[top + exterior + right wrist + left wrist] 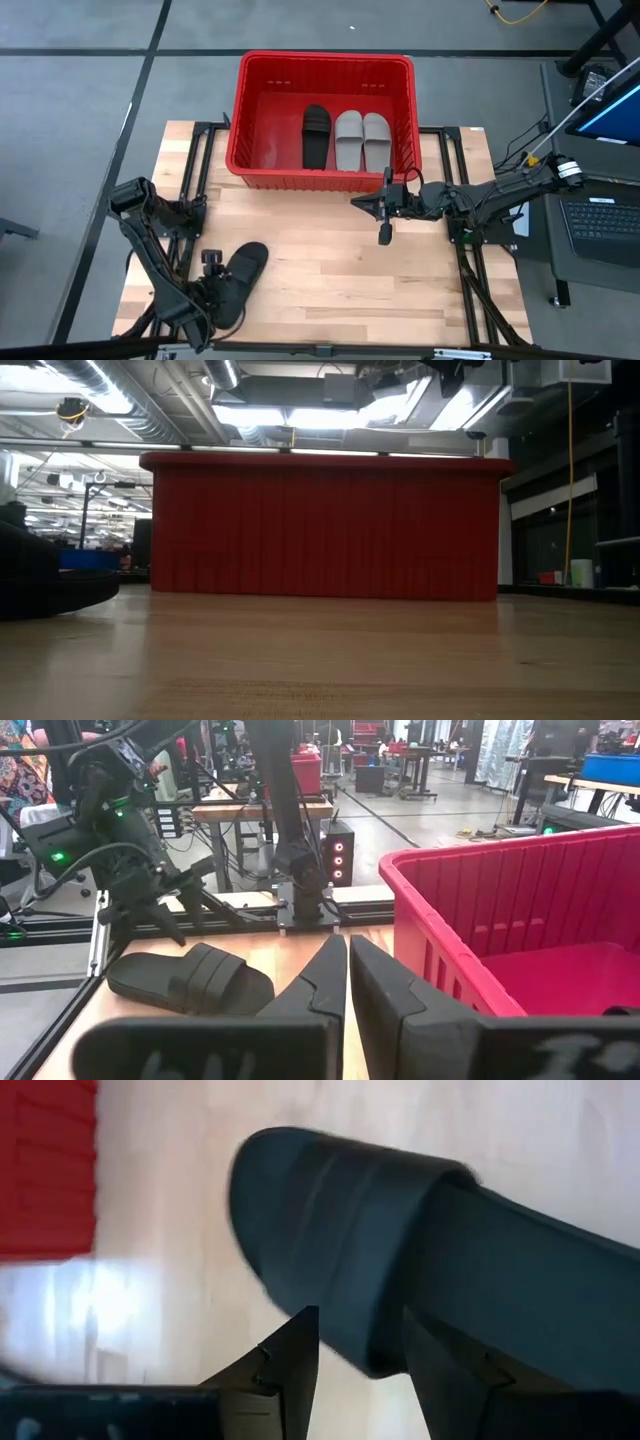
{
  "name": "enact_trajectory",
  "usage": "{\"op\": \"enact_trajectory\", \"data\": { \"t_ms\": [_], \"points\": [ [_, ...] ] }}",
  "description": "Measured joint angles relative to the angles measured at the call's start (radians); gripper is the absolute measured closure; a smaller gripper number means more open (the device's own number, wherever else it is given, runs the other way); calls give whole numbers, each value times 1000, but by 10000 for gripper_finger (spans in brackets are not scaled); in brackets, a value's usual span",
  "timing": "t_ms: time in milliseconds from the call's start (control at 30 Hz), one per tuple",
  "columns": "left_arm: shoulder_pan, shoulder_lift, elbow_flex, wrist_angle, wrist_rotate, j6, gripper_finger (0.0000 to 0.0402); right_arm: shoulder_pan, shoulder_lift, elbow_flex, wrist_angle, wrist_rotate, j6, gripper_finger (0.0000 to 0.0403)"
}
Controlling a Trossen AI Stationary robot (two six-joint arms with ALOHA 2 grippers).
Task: Pick and place slides into bin
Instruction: Put the black slide into the red bin
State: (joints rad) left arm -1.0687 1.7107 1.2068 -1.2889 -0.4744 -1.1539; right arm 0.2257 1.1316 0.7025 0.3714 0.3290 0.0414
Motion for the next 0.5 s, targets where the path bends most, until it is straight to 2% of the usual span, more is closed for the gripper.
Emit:
{"op": "enact_trajectory", "data": {
  "t_ms": [167,300,500],
  "points": [
    [0,0,-20,65,-4,74,261,0,0,0,-5,0,0,382],
    [12,0,-21,63,-46,87,261,0,0,0,-8,0,-1,382],
    [35,5,-21,64,-47,143,261,0,0,0,-8,0,-21,382]
  ]
}}
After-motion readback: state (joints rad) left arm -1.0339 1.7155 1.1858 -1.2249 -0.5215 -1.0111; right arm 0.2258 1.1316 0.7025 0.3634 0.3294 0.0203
